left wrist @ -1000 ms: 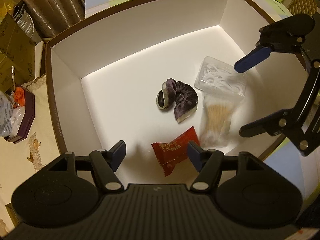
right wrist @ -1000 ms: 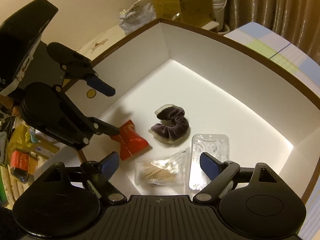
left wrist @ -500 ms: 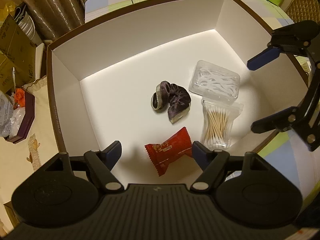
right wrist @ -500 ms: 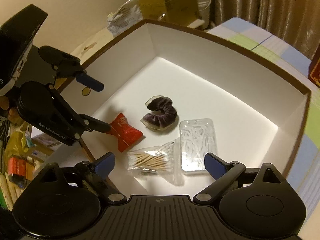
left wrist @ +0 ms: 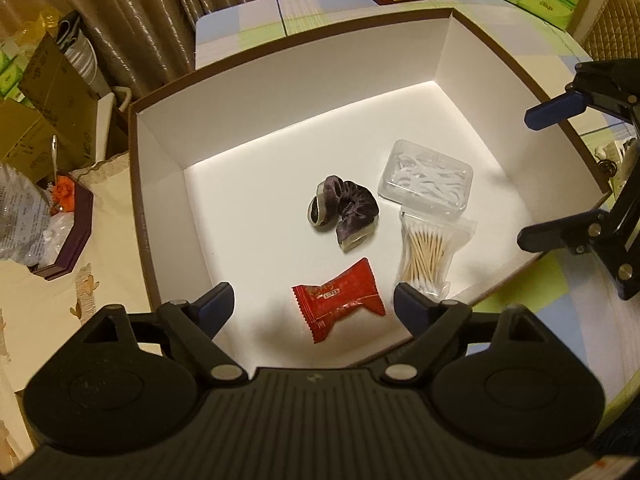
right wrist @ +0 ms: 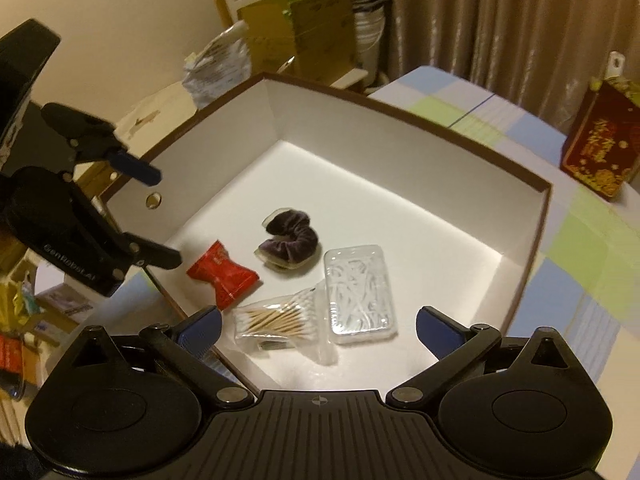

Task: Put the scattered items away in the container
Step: 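Lower both items into the box and open both grippers to release, then lift both tools out of the box and move back toward the remaining items, then grasp the white pill bottle with the left gripper while the right gripper grasps the leopard claw clip, then lift the pill bottle and claw clip and carry them over the brown box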

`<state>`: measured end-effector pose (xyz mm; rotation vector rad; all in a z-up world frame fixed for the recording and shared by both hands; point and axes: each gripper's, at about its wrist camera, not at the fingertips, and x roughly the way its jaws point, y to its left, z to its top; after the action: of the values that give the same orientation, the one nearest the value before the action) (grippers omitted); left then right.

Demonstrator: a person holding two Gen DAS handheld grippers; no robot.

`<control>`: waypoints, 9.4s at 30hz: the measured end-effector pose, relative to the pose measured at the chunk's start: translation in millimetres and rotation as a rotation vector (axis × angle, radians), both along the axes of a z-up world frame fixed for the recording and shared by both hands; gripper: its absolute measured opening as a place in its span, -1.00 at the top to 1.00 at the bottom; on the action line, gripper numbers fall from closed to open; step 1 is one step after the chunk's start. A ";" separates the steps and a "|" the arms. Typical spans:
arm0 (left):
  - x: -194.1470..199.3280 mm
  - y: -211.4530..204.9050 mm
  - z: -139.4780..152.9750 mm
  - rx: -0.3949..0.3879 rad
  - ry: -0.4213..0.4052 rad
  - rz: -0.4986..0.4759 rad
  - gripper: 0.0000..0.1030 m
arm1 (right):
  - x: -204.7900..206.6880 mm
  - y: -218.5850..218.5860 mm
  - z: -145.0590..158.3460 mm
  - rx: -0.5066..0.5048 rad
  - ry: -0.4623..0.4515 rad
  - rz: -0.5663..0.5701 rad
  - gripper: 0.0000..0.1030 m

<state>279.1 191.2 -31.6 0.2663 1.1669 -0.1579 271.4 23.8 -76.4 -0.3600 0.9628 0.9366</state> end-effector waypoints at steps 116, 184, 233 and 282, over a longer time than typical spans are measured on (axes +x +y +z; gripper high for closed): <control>-81.9 -359.3 -70.1 -0.138 -0.089 -0.357 -0.69 | -68.9 -414.7 -39.4 -0.043 -0.002 -0.545 -0.96; -59.3 -330.6 -71.2 -0.147 -0.113 -0.218 0.18 | -24.4 -383.0 -45.7 0.009 -0.027 -0.363 0.56; -128.6 -87.6 41.6 -0.106 -0.330 -0.001 0.18 | -84.5 -102.2 44.2 0.254 -0.031 0.105 0.56; 97.2 6.7 -30.1 -0.008 -0.197 0.008 0.18 | 92.3 39.4 -25.4 0.053 -0.018 -0.197 0.56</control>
<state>376.3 197.9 -61.7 0.2646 0.9719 -0.1265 363.8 63.2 -101.8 -0.2234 0.9374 0.7766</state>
